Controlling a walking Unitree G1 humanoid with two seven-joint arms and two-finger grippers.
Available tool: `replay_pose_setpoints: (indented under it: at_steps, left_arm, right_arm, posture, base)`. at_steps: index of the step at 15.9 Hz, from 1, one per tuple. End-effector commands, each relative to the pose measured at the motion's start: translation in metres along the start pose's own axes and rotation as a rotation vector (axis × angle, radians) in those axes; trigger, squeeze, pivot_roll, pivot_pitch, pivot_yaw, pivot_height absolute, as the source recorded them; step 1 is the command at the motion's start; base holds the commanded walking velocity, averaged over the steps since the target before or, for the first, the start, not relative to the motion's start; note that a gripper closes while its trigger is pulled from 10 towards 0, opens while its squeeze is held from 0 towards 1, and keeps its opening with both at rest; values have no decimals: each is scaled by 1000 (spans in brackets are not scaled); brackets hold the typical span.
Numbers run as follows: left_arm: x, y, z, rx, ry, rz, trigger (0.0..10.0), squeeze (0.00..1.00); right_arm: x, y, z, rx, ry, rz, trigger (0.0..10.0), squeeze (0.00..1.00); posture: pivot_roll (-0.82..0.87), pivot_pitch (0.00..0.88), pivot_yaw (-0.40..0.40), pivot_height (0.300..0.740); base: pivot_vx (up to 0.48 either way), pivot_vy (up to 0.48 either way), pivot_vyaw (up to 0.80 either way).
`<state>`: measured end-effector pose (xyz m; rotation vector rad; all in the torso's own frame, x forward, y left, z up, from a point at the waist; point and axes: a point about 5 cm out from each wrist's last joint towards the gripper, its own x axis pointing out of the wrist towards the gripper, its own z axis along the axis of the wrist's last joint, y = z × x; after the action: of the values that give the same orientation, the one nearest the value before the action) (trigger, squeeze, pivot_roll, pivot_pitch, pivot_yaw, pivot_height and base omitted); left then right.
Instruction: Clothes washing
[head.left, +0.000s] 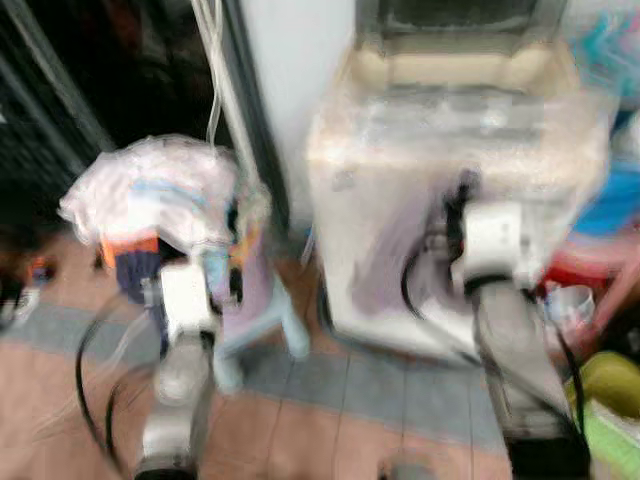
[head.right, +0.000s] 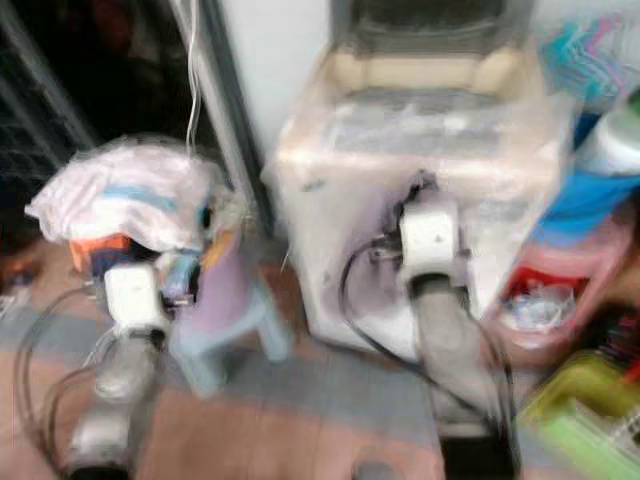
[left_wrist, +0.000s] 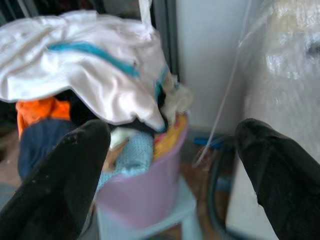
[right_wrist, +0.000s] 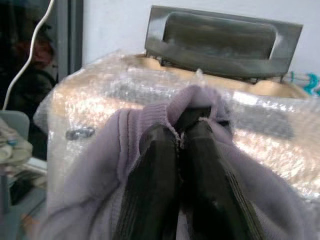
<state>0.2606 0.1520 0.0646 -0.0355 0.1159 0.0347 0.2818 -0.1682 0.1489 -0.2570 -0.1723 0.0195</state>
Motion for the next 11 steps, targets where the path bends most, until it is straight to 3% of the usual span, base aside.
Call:
replay_pose_setpoints:
  at_steps: [1, 5, 8, 11]
  left_arm:
    - [0, 5, 5, -13, -29, -13, 10000, 0]
    - [0, 2, 5, -56, -38, -55, 10000, 0]
    - [3, 4, 8, -51, -54, -54, 10000, 0]
    - [1, 9, 6, -64, -48, -38, 10000, 0]
  right_arm:
    - [4, 4, 8, 9, -34, 13, 10000, 0]
    - [5, 2, 10, 0, -39, 7, 10000, 0]
    - [7, 0, 11, -19, -46, 2, 10000, 0]
    - [6, 0, 12, -30, -54, 8, 10000, 0]
  posture:
    - [-97, 0, 111, 740]
    - [-107, 0, 106, 740]
    - [-109, 0, 93, 740]
    - [-112, 0, 104, 740]
  base:
    - [0, 0, 0]
    - [148, 0, 0]
    - [480, 0, -635]
    - [480, 0, 0]
